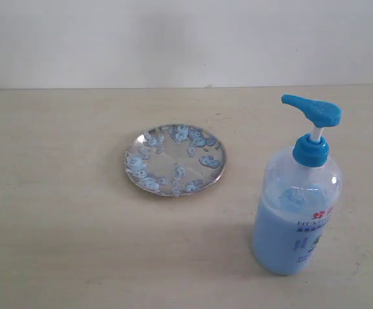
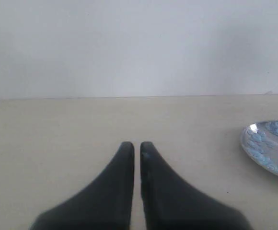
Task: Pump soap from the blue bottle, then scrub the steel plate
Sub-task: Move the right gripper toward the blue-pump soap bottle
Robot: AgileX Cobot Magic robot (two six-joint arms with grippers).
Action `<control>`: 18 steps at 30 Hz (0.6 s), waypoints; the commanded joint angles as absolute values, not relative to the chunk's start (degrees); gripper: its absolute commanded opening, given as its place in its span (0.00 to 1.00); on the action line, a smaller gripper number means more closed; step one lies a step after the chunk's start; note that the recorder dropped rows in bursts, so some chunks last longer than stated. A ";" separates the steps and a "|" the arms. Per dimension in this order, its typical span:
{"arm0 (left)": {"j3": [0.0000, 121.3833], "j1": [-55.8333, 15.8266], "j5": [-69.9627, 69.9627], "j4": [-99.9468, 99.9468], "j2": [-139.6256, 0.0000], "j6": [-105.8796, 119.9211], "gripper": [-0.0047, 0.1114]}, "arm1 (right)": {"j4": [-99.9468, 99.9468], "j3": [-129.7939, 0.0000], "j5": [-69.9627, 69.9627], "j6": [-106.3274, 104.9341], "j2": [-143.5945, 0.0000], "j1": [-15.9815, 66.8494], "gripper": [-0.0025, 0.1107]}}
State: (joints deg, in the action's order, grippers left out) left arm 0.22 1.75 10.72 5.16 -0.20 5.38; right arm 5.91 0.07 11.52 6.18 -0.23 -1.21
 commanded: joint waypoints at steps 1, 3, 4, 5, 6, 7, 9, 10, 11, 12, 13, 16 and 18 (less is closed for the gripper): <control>0.00 1.43 10.26 5.10 -0.41 5.60 0.08 | 10.22 0.00 2.81 20.60 0.00 -1.17 0.02; 0.00 1.43 10.26 5.10 -0.41 5.60 0.08 | 10.22 0.00 0.51 29.27 0.00 -1.17 0.02; 0.00 1.43 10.26 5.10 -0.41 5.60 0.08 | 10.22 0.00 0.51 32.93 0.00 -1.17 0.02; 0.00 1.43 10.26 5.10 -0.41 5.60 0.08 | 9.96 0.00 0.51 33.50 0.00 -1.17 0.02; 0.00 1.43 10.26 5.10 -0.41 5.60 0.08 | 9.35 0.00 0.94 31.72 0.00 -1.17 0.02; 0.00 1.43 10.26 5.10 -0.41 5.60 0.08 | 9.20 0.00 2.00 28.41 0.00 -0.96 0.03; 0.00 1.43 10.26 5.10 -0.41 5.60 0.08 | 10.33 0.00 2.82 28.02 -1.47 0.78 0.08; 0.00 1.43 10.26 5.10 -0.41 5.60 0.08 | 10.33 0.00 2.28 27.89 -3.09 2.28 0.12; 0.00 1.43 10.26 5.10 -0.41 5.60 0.08 | 10.33 0.00 1.31 27.01 -4.90 4.09 0.18; 0.00 1.43 10.26 5.10 -0.41 5.60 0.08 | 10.33 0.00 0.00 25.67 -6.96 5.74 0.25; 0.00 1.43 10.26 5.10 -0.41 5.60 0.08 | 10.33 0.00 -1.60 22.94 -9.27 8.61 0.38; 0.00 1.43 10.26 5.10 -0.41 5.60 0.08 | 10.10 0.00 -3.95 19.06 -17.44 15.95 0.72; 0.00 1.43 10.26 5.10 -0.41 5.60 0.08 | 9.96 0.00 -4.16 16.39 -22.38 20.51 0.85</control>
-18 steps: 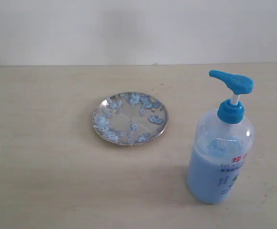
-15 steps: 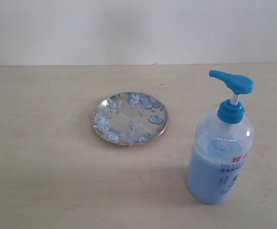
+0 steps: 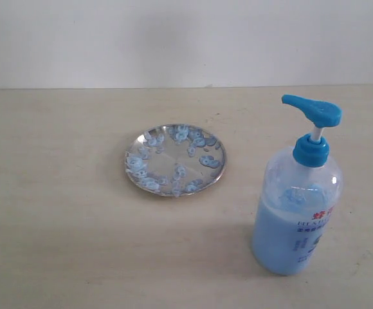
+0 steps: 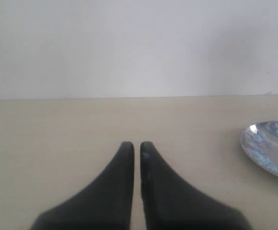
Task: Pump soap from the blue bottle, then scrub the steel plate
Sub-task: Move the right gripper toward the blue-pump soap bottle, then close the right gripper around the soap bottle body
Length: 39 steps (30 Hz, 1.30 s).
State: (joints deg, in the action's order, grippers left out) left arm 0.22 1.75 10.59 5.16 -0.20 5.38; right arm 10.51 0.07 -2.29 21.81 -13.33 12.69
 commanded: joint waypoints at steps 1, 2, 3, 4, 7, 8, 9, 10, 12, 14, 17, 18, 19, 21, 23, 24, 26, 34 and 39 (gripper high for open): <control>0.00 1.43 10.26 5.10 -0.41 5.60 0.08 | 9.96 0.00 -5.19 13.79 -26.20 23.19 0.87; 0.00 1.43 10.26 5.10 -0.41 5.60 0.08 | 9.96 0.00 -6.28 11.72 -28.74 24.78 0.88; 0.00 1.43 10.26 5.10 -0.41 5.60 0.08 | 9.96 0.00 -7.90 9.60 -31.76 26.15 0.87; 0.00 1.43 10.26 5.10 -0.41 5.60 0.08 | 9.96 0.00 -9.42 6.77 -34.72 27.83 0.87; 0.00 1.43 10.26 5.10 -0.41 5.60 0.08 | 9.96 0.00 -13.86 1.78 -42.22 29.88 0.87; 0.00 1.43 10.26 5.10 -0.41 5.60 0.08 | 9.96 0.00 -15.02 0.80 -43.97 29.99 0.87; 0.00 1.43 10.26 5.10 -0.41 5.60 0.08 | 9.96 0.00 -16.29 0.32 -45.92 29.99 0.87; 0.00 1.43 10.26 5.10 -0.41 5.60 0.08 | 9.96 0.00 -17.46 0.00 -47.77 29.80 0.87; 0.00 1.43 10.26 5.10 -0.41 5.60 0.08 | 9.96 0.00 -19.77 -1.78 -50.93 29.80 0.87; 0.00 1.43 10.26 5.10 -0.41 5.60 0.08 | 9.96 0.00 -22.90 -3.44 -54.45 29.80 0.87; 0.00 1.43 10.26 5.10 -0.41 5.60 0.08 | 10.45 0.00 -30.67 -9.56 -59.69 29.80 0.87; 0.00 1.43 10.26 5.10 -0.41 5.60 0.08 | 11.40 0.00 -33.77 -11.83 -61.04 29.80 0.87; 0.00 1.43 10.26 5.10 -0.41 5.60 0.08 | 12.99 0.00 -36.50 -13.58 -62.71 29.80 0.87; 0.00 1.43 10.26 5.10 -0.41 5.60 0.08 | 17.20 0.00 -40.61 -15.04 -65.56 29.80 0.87; 0.00 1.43 10.26 5.10 -0.41 5.60 0.08 | 20.31 0.00 -46.60 -15.34 -69.65 29.80 0.87; 0.00 1.43 10.26 5.10 -0.41 5.60 0.08 | 19.75 0.00 -50.95 -14.03 -72.21 29.80 0.87; 0.00 1.43 10.26 5.10 -0.41 5.60 0.08 | 18.65 -0.83 -51.42 -13.35 -75.09 29.80 0.87; 0.00 1.43 10.26 5.10 -0.41 5.60 0.08 | 18.04 -9.97 -51.32 -15.52 -83.62 29.80 0.87; 0.00 1.43 10.26 5.10 -0.41 5.60 0.08 | 24.17 -14.02 -51.10 -15.52 -90.65 29.80 0.45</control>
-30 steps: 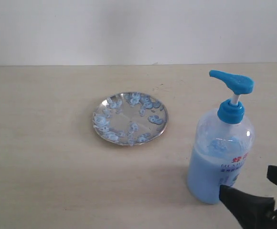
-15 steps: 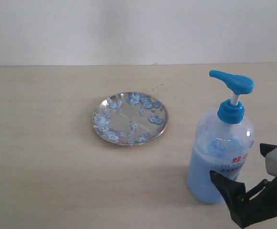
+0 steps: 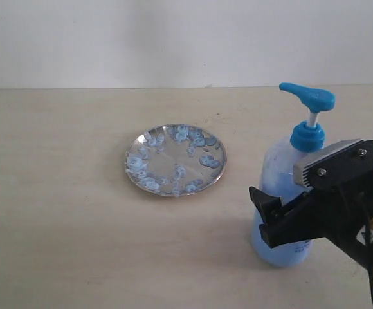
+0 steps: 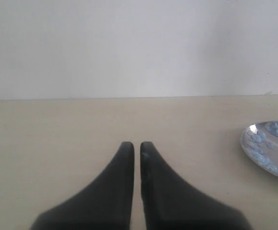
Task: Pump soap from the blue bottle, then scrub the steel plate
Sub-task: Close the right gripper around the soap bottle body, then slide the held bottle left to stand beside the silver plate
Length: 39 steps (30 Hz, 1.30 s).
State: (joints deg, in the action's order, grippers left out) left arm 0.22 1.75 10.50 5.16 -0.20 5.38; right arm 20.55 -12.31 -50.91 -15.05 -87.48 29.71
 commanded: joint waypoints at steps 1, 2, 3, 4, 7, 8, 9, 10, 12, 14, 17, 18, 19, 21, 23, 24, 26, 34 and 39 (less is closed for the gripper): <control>0.00 1.43 10.26 5.10 -0.41 5.60 0.08 | 24.04 -14.02 -51.10 -15.39 -91.16 29.80 0.34; 0.00 1.43 10.26 5.10 -0.41 5.60 0.08 | 23.90 -14.02 -51.10 -15.26 -91.42 29.80 0.22; 0.00 1.43 10.26 5.10 -0.41 5.60 0.08 | 23.77 -14.02 -51.01 -14.87 -91.42 29.80 0.11; 0.00 1.43 10.26 5.10 -0.41 5.60 0.08 | 23.77 -14.02 -50.87 -14.71 -91.42 29.80 0.03; 0.00 1.43 10.26 5.10 -0.41 5.60 0.08 | 23.88 -14.02 -51.69 -14.46 -91.42 29.80 0.02; 0.00 1.43 10.26 5.10 -0.41 5.60 0.08 | 23.88 -14.02 -52.17 -15.13 -91.42 29.80 0.02; 0.00 1.43 10.26 5.10 -0.41 5.60 0.08 | 23.88 -14.02 -52.71 -16.86 -91.54 29.68 0.02; 0.00 1.43 10.26 5.10 -0.41 5.60 0.08 | 24.28 -14.14 -53.01 -18.94 -91.79 29.68 0.02; 0.00 1.43 10.26 5.10 -0.41 5.60 0.08 | 24.98 -14.92 -54.90 -23.77 -92.77 29.68 0.02; 0.00 1.43 10.26 5.10 -0.41 5.60 0.08 | 24.98 -16.15 -55.30 -25.96 -93.98 29.68 0.02; 0.00 1.43 10.26 5.10 -0.41 5.60 0.08 | 24.98 -18.01 -55.33 -26.37 -96.00 29.68 0.02; 0.00 1.43 10.26 5.10 -0.41 5.60 0.08 | 24.98 -18.55 -55.45 -26.37 -96.59 29.68 0.02; 0.00 1.43 10.26 5.10 -0.41 5.60 0.08 | 25.09 -19.02 -55.81 -26.37 -96.98 29.68 0.02; 0.00 1.43 10.26 5.10 -0.41 5.60 0.08 | 25.01 -20.33 -56.36 -26.26 -97.70 29.68 0.02; 0.00 1.43 10.26 5.10 -0.41 5.60 0.08 | 25.01 -21.68 -56.48 -26.26 -98.48 29.68 0.02; 0.00 1.43 10.26 5.10 -0.41 5.60 0.08 | 25.01 -22.38 -56.67 -26.26 -98.97 29.68 0.02; 0.00 1.43 10.26 5.10 -0.41 5.60 0.08 | 25.15 -23.67 -56.77 -25.99 -100.07 29.68 0.02; 0.00 1.43 10.26 5.10 -0.41 5.60 0.08 | 29.76 -25.35 -64.09 -20.92 -104.74 29.68 0.02; 0.00 1.43 10.26 5.10 -0.41 5.60 0.08 | 30.25 -25.35 -65.02 -21.23 -106.70 29.68 0.02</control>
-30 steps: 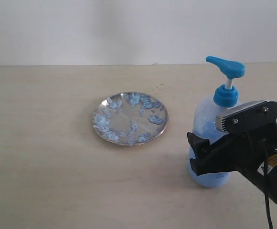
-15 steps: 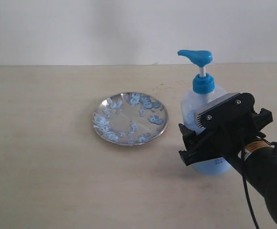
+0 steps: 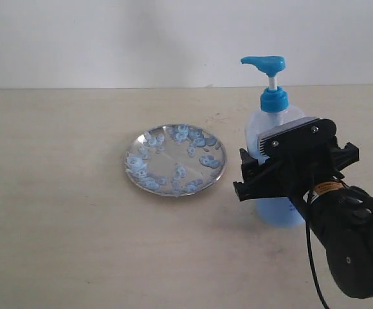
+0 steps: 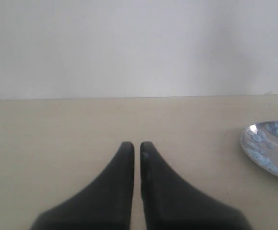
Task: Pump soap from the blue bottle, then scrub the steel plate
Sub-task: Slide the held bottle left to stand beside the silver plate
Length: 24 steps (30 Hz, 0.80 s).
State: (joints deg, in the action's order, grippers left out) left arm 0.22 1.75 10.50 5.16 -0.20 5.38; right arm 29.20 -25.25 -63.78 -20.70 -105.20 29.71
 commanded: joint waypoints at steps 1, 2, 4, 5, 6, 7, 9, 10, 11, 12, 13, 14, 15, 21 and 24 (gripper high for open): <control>0.00 1.43 10.26 5.10 -0.41 5.60 0.08 | 30.25 -25.35 -65.13 -21.23 -107.03 29.68 0.02; 0.00 1.43 10.26 5.10 -0.41 5.60 0.08 | 30.25 -25.35 -65.53 -21.23 -107.47 29.68 0.02; 0.00 1.43 10.26 5.10 -0.41 5.60 0.08 | 30.25 -25.35 -67.13 -21.23 -107.97 29.68 0.02; 0.00 1.43 10.26 5.10 -0.41 5.60 0.08 | 30.25 -25.35 -68.07 -21.23 -108.07 29.68 0.02; 0.00 1.43 10.26 5.10 -0.41 5.60 0.08 | 30.25 -25.35 -68.57 -21.23 -108.07 29.50 0.02; 0.00 1.43 10.26 5.10 -0.41 5.60 0.08 | 29.91 -25.35 -68.84 -21.23 -108.07 29.09 0.02; 0.00 1.43 10.26 5.10 -0.41 5.60 0.08 | 28.19 -25.35 -69.12 -20.50 -108.07 27.67 0.02; 0.00 1.46 10.16 5.10 -0.41 5.60 0.08 | 26.77 -25.35 -69.12 -19.60 -108.07 26.53 0.02; 0.00 1.46 10.16 5.23 -0.41 5.11 0.08 | 24.50 -25.35 -69.12 -18.48 -108.07 25.21 0.02; 0.00 1.46 10.02 5.54 -0.41 4.42 0.08 | 22.69 -25.35 -69.01 -17.65 -108.07 24.07 0.02; 0.00 1.46 9.79 5.64 -0.41 3.74 0.08 | 20.25 -25.35 -68.90 -16.70 -108.07 22.60 0.02; 0.00 1.46 9.35 5.64 -0.41 3.11 0.08 | 17.48 -25.35 -68.75 -16.17 -108.07 21.14 0.02; 0.00 1.46 9.00 5.64 -0.41 2.32 0.08 | 14.92 -25.35 -68.75 -16.03 -108.07 19.80 0.02; 0.00 1.46 5.93 10.90 -0.41 -8.19 0.08 | 5.07 -25.87 -63.52 -15.93 -108.07 14.42 0.02; 0.00 1.46 4.31 12.02 -0.41 -8.86 0.08 | 2.36 -27.86 -58.21 -15.93 -108.07 12.61 0.02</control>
